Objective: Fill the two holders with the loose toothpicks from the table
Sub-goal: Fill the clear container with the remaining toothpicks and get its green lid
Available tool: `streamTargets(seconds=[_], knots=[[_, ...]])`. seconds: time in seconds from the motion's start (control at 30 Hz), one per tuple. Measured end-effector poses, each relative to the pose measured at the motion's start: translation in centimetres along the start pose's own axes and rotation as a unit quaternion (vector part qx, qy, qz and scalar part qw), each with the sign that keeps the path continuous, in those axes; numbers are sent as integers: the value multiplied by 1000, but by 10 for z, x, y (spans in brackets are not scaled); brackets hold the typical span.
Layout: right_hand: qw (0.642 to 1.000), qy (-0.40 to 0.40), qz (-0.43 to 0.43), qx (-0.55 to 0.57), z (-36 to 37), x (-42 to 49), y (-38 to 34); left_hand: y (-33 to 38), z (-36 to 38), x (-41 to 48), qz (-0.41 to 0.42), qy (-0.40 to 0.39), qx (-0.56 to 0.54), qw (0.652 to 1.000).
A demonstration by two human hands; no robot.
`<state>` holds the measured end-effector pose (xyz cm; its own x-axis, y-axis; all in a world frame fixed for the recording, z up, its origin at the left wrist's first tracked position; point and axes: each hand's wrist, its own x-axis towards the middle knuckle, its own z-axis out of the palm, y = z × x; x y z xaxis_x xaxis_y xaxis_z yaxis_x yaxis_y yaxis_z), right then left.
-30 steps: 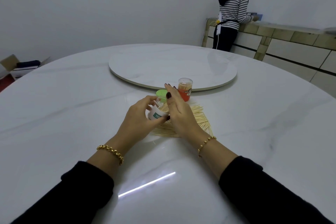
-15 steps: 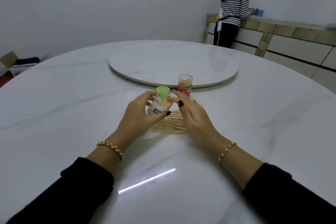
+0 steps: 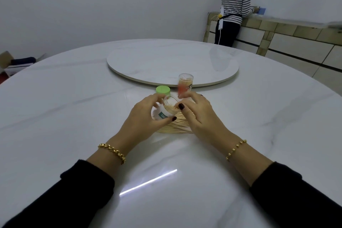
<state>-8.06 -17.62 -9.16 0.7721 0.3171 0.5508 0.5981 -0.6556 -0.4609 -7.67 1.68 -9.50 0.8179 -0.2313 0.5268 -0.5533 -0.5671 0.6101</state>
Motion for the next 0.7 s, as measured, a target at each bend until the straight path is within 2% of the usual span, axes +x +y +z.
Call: streamTargets(seconds=[0.17,0.43,0.53,0.7], knots=[[996,32,-17,82,-11,-3,1,1,1,0,2,-7,5,1000],[999,-40,-13,26,-14,-21,3,8,5,-3,20,-16,-7,1000],[999,-33,-10,6,-24,-24,5,9,7,-4,15,-21,-3,1000],[998,11,17,53,-38,-34,20,12,8,-6,6,-27,-7,1000]])
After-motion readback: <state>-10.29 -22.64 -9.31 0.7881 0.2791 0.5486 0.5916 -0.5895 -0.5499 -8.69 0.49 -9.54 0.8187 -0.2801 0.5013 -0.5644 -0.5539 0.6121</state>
